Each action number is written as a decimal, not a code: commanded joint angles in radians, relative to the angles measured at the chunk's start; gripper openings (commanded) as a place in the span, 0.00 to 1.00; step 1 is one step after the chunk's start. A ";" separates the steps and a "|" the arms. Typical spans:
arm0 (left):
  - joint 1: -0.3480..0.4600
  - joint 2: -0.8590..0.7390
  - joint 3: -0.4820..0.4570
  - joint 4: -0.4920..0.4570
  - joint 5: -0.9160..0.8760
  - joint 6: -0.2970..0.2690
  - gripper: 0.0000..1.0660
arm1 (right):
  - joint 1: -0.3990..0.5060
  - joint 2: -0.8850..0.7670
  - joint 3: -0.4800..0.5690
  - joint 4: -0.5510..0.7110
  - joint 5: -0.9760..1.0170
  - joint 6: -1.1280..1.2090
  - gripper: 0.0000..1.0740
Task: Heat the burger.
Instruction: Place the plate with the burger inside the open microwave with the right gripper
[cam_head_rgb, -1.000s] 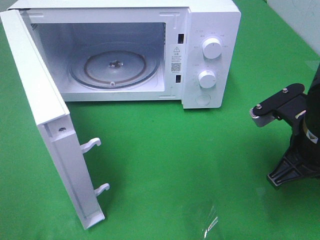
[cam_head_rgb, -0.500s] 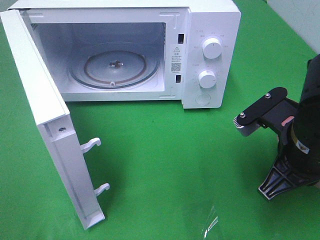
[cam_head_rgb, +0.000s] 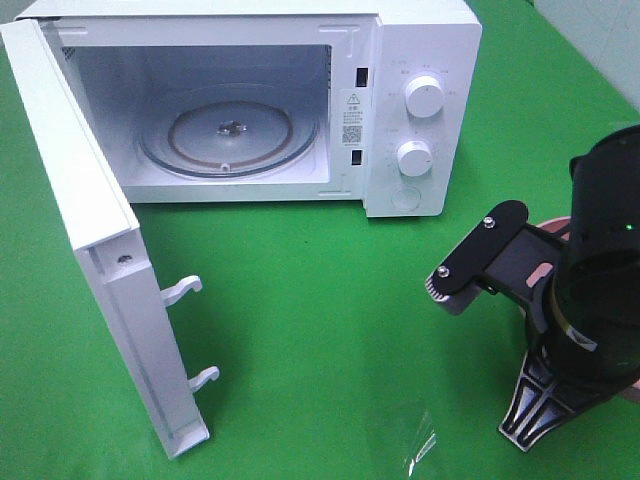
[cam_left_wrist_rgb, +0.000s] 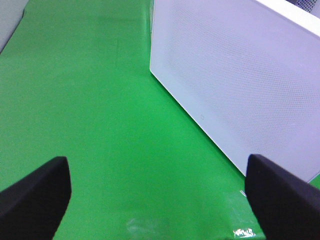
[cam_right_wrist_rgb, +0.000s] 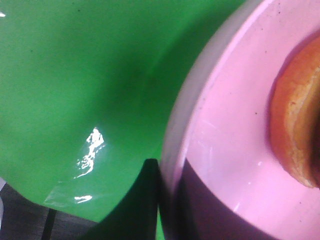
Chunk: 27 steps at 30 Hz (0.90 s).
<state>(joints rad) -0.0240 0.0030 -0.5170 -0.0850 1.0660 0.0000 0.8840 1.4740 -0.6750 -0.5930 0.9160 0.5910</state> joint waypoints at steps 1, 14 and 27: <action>-0.002 -0.002 0.000 -0.005 0.004 0.000 0.81 | 0.021 -0.010 0.003 -0.046 0.037 -0.002 0.00; -0.002 -0.002 0.000 -0.005 0.004 0.000 0.81 | 0.042 -0.010 0.003 -0.101 0.029 -0.061 0.00; -0.002 -0.002 0.000 -0.005 0.004 0.000 0.81 | 0.054 -0.010 0.003 -0.134 0.012 -0.101 0.00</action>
<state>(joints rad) -0.0240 0.0030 -0.5170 -0.0850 1.0660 0.0000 0.9340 1.4740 -0.6750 -0.6720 0.9060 0.4930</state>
